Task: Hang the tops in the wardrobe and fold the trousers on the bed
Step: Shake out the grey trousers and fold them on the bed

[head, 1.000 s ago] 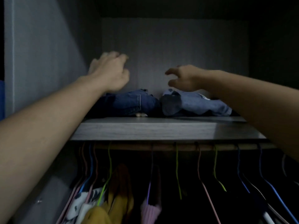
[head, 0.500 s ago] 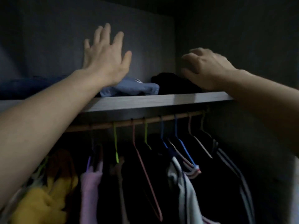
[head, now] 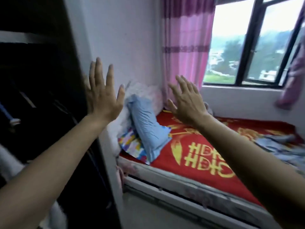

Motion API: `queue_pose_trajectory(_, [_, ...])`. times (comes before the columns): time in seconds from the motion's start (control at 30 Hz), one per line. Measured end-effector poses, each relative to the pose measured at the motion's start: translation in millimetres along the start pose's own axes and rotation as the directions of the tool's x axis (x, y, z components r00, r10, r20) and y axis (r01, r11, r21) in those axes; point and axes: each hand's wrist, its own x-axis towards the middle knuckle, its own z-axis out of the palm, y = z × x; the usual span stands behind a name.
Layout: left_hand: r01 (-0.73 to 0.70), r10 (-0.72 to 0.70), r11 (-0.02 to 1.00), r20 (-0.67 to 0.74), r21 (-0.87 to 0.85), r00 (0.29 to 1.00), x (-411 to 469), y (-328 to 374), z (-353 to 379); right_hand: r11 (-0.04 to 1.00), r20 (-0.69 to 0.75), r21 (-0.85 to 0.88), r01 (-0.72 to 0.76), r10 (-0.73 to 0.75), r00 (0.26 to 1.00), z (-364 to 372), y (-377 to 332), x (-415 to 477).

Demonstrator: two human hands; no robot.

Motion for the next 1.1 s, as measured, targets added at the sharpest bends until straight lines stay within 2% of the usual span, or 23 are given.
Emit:
queue_pose_trajectory(0.13, [-0.046, 0.084, 0.985, 0.226, -0.169, 0.97, -53, 129, 92, 0.973, 0.178, -0.142, -0.183, 0.207, 0.962, 22, 124, -120])
queue_pose_trajectory(0.27, [-0.165, 0.275, 0.94, 0.374, -0.299, 0.886, -88, 237, 161, 0.889, 0.242, -0.25, -0.384, 0.441, 0.864, 30, 224, -204])
queue_pose_trajectory(0.47, [-0.243, 0.443, 0.855, 0.401, -0.458, 0.802, -105, 353, 253, 0.746, 0.255, -0.373, -0.552, 0.655, 0.712, 47, 335, -268])
queue_pose_trajectory(0.57, [-0.258, 0.507, 0.81, 0.408, -0.526, 0.76, -102, 406, 307, 0.688, 0.251, -0.43, -0.585, 0.713, 0.654, 57, 384, -277])
queue_pose_trajectory(0.77, [-0.31, 0.659, 0.714, 0.452, -0.628, 0.602, -99, 523, 395, 0.607, 0.27, -0.552, -0.572, 0.779, 0.567, 61, 474, -299])
queue_pose_trajectory(0.83, [-0.307, 0.702, 0.683, 0.481, -0.662, 0.526, -107, 562, 416, 0.544, 0.265, -0.567, -0.619, 0.831, 0.489, 61, 495, -323])
queue_pose_trajectory(1.0, [-0.333, 0.823, 0.565, 0.491, -0.755, 0.283, -150, 650, 456, 0.343, 0.267, -0.655, -0.674, 0.939, 0.218, 56, 534, -422])
queue_pose_trajectory(1.1, [-0.33, 0.851, 0.525, 0.475, -0.784, 0.225, -164, 703, 480, 0.219, 0.225, -0.697, -0.683, 0.971, 0.082, 51, 571, -466])
